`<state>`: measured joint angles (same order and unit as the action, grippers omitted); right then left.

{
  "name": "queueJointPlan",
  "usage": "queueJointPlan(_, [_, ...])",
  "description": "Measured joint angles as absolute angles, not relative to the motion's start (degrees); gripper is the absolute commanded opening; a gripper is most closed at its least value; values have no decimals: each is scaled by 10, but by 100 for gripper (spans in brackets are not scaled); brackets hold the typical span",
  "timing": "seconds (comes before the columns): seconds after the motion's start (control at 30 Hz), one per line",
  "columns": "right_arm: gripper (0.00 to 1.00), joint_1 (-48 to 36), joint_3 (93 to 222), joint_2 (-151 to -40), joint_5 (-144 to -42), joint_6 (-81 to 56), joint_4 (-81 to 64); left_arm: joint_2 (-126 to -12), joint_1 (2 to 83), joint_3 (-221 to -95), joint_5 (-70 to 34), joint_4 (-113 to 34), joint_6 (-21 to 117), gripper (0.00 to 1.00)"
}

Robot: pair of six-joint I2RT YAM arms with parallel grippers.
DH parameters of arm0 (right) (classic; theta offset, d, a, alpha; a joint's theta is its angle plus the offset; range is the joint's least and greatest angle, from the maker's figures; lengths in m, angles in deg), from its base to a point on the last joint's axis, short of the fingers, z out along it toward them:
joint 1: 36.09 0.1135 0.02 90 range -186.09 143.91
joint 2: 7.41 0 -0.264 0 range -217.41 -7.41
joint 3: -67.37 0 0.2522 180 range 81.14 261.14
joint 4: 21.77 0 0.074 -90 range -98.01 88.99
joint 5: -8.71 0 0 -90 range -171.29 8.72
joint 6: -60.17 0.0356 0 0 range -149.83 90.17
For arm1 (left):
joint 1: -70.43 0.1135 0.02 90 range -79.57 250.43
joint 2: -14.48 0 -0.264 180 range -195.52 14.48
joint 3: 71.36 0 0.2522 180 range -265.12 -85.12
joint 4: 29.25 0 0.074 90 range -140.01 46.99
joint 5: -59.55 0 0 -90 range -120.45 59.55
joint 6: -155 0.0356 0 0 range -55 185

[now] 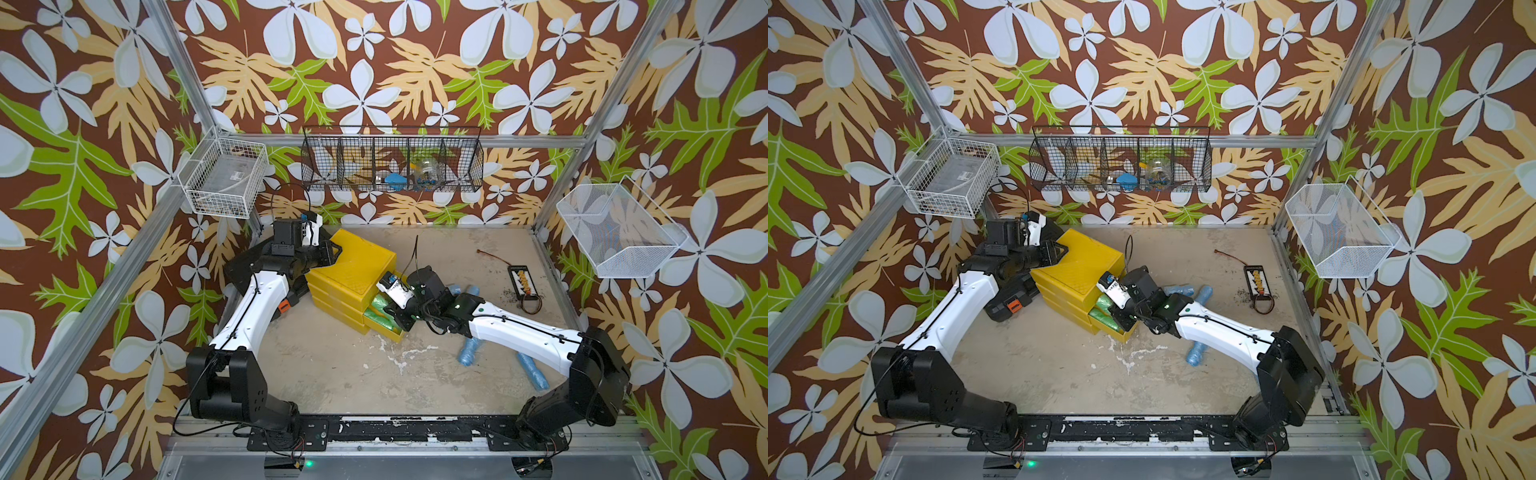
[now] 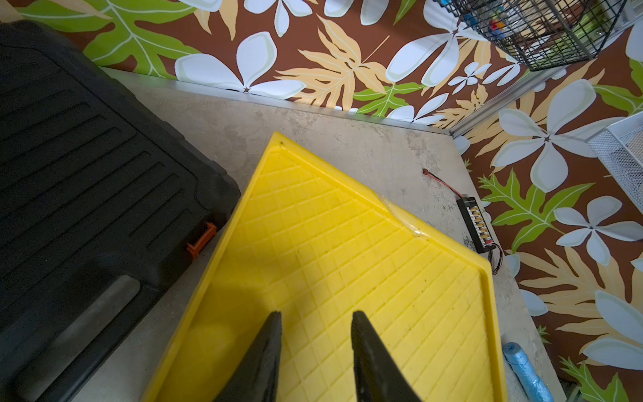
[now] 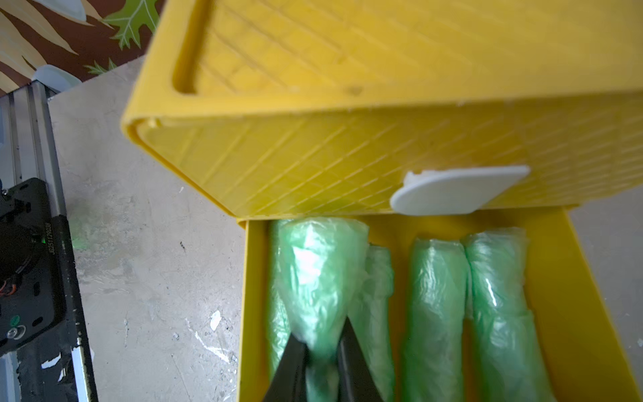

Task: Sort the rolls of trash bags by color and place them into the drawer
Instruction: Place the roll of trash bags in the drawer.

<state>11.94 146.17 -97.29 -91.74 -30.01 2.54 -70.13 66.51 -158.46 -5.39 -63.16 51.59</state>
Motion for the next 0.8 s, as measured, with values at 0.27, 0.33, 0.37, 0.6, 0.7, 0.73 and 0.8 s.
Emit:
queueJointPlan(0.27, [49, 120, 1458, -967, -906, -298, 26, -701, 665, -1585, -54, -631, 516, 37])
queueJointPlan(0.33, [50, 120, 1462, -957, -904, -294, 26, -701, 665, -1585, -54, -631, 516, 37])
queueJointPlan(0.37, [50, 120, 1465, -950, -903, -287, 25, -701, 665, -1585, -54, -631, 516, 37])
queueJointPlan(0.6, [28, 118, 1470, -898, -874, -266, 24, -701, 665, -1585, -54, -631, 516, 37])
queueJointPlan(0.7, [17, 103, 1452, -877, -860, -250, 28, -701, 665, -1585, -54, -631, 516, 37])
queueJointPlan(0.73, [15, 91, 1439, -867, -858, -238, 28, -701, 665, -1585, -54, -631, 516, 37])
queueJointPlan(0.8, [14, 65, 1408, -848, -858, -221, 29, -701, 665, -1585, -54, -631, 516, 37])
